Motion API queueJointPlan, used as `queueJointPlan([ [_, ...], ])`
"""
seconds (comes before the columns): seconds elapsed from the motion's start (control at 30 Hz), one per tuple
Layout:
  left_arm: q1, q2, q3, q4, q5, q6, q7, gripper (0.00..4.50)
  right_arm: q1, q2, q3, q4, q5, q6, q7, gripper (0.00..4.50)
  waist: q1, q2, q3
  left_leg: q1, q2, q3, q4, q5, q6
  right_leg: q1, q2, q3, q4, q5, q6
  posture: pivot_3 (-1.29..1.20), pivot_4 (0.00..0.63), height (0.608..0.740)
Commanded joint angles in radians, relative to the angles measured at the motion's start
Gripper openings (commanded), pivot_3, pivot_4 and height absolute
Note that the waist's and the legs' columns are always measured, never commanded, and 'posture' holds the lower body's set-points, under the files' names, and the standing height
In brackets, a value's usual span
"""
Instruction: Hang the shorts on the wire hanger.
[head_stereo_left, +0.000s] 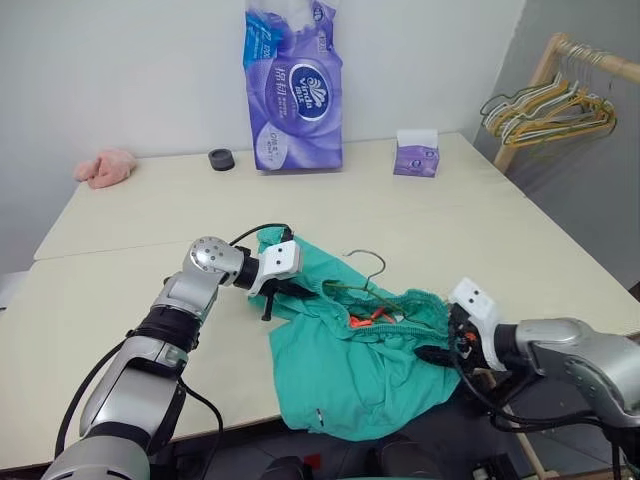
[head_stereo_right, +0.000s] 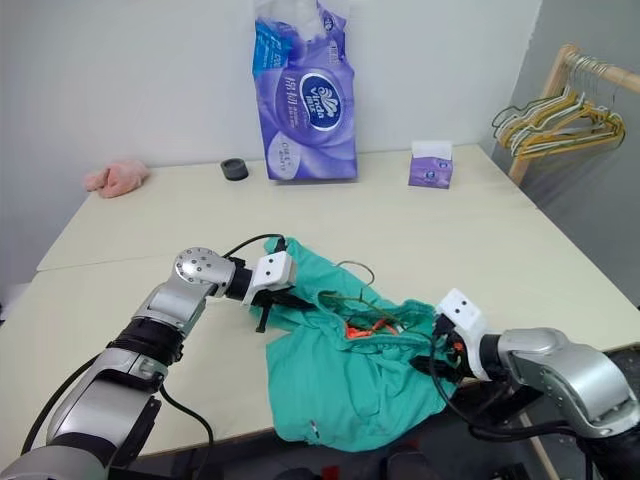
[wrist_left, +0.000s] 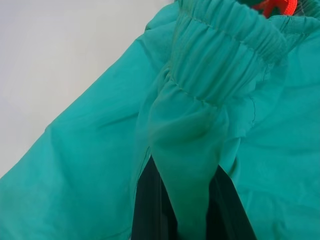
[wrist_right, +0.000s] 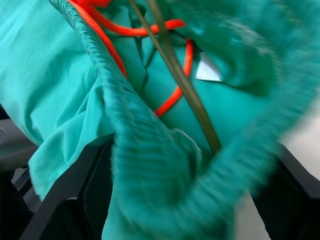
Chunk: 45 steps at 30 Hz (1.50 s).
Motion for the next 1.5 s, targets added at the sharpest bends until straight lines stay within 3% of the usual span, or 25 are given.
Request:
queueJointPlan([
  [0.03,-0.008,0.007,0.031,-0.057,-0.022,0.026,-0.004,0.00,-0.060,0.029,0.061,0.047,-0.059,-0.060,0.010,3.84,0.000,0.000,0.000,0.000,0.000,0.000,0.000,0.000,0.000,0.000,0.000,0.000,0.000,0.000,0.000,-0.23,0.037,0.740],
  [0.1,-0.002,0.008,0.033,-0.073,-0.026,0.040,-0.003,0.00,-0.083,0.031,0.097,0.063,-0.087,-0.081,0.025,3.84,0.000,0.000,0.000,0.000,0.000,0.000,0.000,0.000,0.000,0.000,0.000,0.000,0.000,0.000,0.000,-0.23,0.037,0.740],
  [0.2,0.009,0.008,0.038,-0.099,-0.038,0.067,-0.004,0.00,-0.103,0.033,0.130,0.073,-0.115,-0.101,0.036,3.29,0.001,0.000,0.000,0.000,0.000,0.000,0.000,0.000,0.000,0.000,0.000,0.000,0.000,0.000,0.000,-0.23,0.038,0.740],
  [0.5,0.029,-0.007,0.059,-0.150,-0.083,0.139,0.001,0.00,-0.123,0.015,0.126,-0.008,-0.139,-0.110,0.074,0.24,0.000,0.000,0.000,0.000,0.000,0.000,0.000,0.000,0.000,0.000,0.000,0.000,0.000,0.000,0.000,-0.23,0.037,0.740],
  [0.53,0.030,-0.011,0.062,-0.155,-0.088,0.147,0.001,0.00,-0.128,0.011,0.119,-0.023,-0.135,-0.104,0.077,0.06,0.000,0.000,0.000,0.000,0.000,-0.001,0.000,0.000,0.000,0.000,0.000,0.000,0.000,0.000,0.000,-0.23,0.037,0.740],
  [0.8,0.035,-0.039,0.108,-0.158,-0.131,0.216,0.003,0.00,-0.123,-0.060,-0.019,-0.177,-0.034,-0.005,0.133,0.06,0.001,0.000,0.000,0.000,0.000,-0.001,0.000,0.000,0.000,0.000,0.000,0.000,0.000,0.000,0.000,-0.25,0.034,0.740],
  [1.17,-0.011,-0.032,0.150,-0.085,-0.167,0.252,-0.010,2.99,-0.052,-0.214,-0.150,-0.225,0.040,0.003,0.209,0.00,0.000,0.001,0.000,0.000,0.000,-0.001,0.000,0.000,0.000,0.000,0.000,-0.001,0.000,0.000,0.000,-0.26,0.039,0.740],
  [1.5,-0.036,0.042,0.100,-0.036,-0.154,0.323,-0.160,2.99,-0.001,-0.258,-0.221,-0.234,0.079,0.002,0.215,0.00,-0.004,0.001,0.001,0.000,0.000,0.000,0.000,0.000,0.000,0.000,0.000,0.000,-0.001,0.000,0.000,-0.28,0.037,0.740],
])
